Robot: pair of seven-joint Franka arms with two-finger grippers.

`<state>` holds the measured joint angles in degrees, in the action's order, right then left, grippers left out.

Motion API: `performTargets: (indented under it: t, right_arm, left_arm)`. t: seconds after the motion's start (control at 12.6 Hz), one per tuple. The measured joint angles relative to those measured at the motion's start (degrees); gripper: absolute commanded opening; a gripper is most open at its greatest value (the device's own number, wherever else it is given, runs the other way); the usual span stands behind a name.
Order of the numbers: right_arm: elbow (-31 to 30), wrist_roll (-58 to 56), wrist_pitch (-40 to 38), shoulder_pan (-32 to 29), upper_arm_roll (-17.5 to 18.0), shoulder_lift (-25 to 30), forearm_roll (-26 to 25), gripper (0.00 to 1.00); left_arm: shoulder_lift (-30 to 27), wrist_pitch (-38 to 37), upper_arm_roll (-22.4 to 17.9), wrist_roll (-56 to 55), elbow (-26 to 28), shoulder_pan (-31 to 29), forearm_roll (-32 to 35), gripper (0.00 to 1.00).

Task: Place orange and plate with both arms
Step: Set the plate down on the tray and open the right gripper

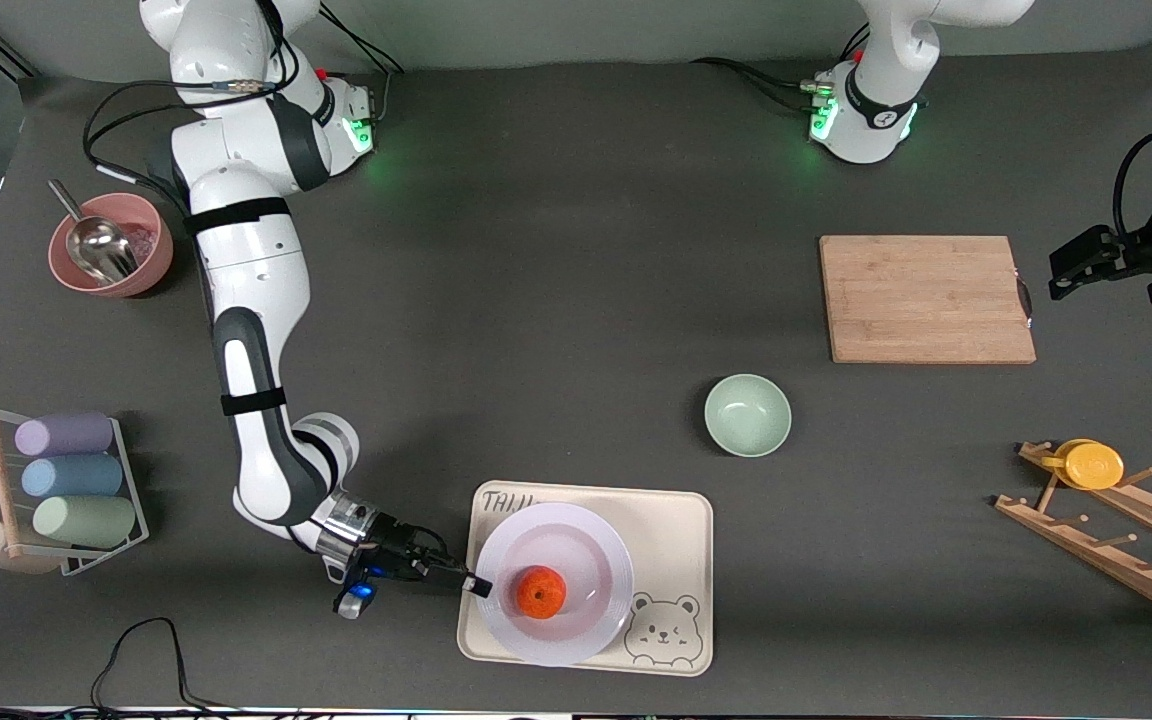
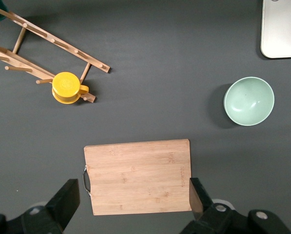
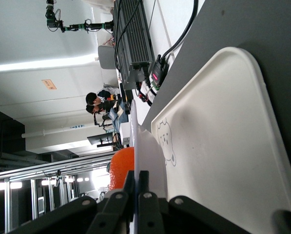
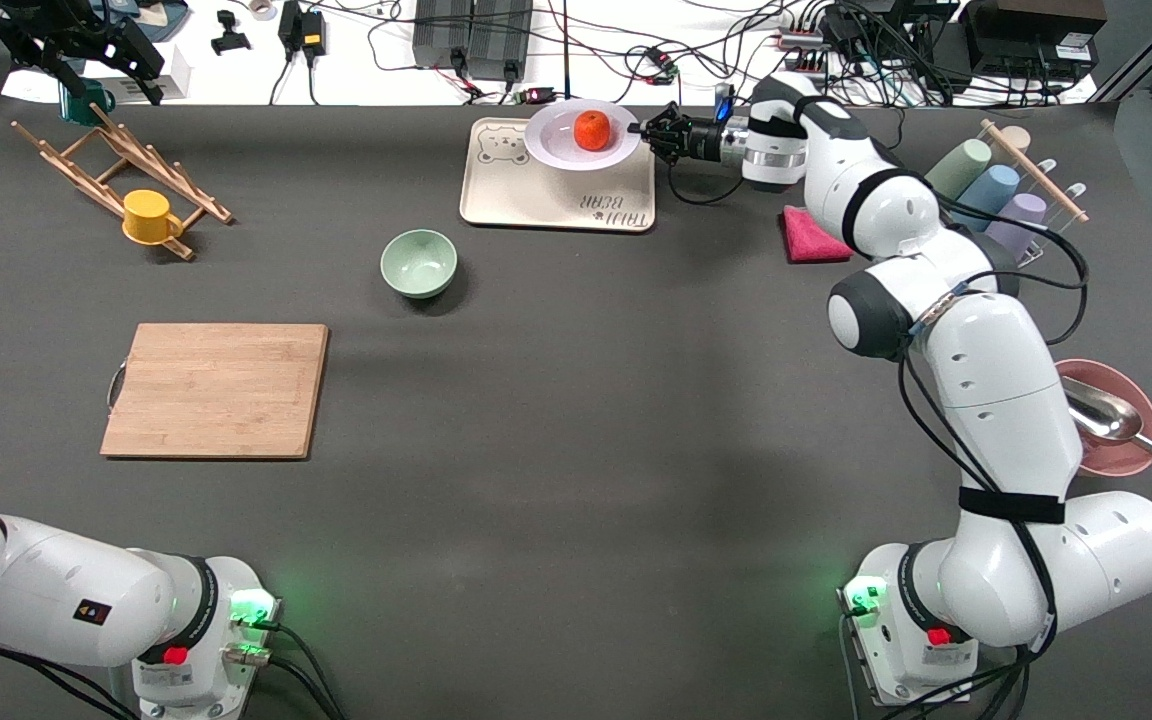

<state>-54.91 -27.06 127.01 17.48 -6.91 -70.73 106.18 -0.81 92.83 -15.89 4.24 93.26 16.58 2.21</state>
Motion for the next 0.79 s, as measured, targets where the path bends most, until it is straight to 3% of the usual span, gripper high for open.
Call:
performTargets:
  t: [0.64,0.72,0.79]
  right_arm:
    - [1.64,-4.96,7.68,1.88,2.97,-3.04,-0.01,0.0]
    - [1.72,-5.18,7.91,1.96,3.04,-3.08,-0.01,0.3]
    - [1.8,-5.2,7.93,1.97,3.1,-3.08,-0.01,0.49]
  left_arm:
    - [-0.02,-1.14,-0.09,0.0,0.03,-0.01,0.0,1.0]
    - [-0.04,-1.13,-0.07,0.0,0.03,-0.01,0.0,1.0]
    - [-0.04,-1.13,-0.04,0.0,0.03,-0.01,0.0,1.0]
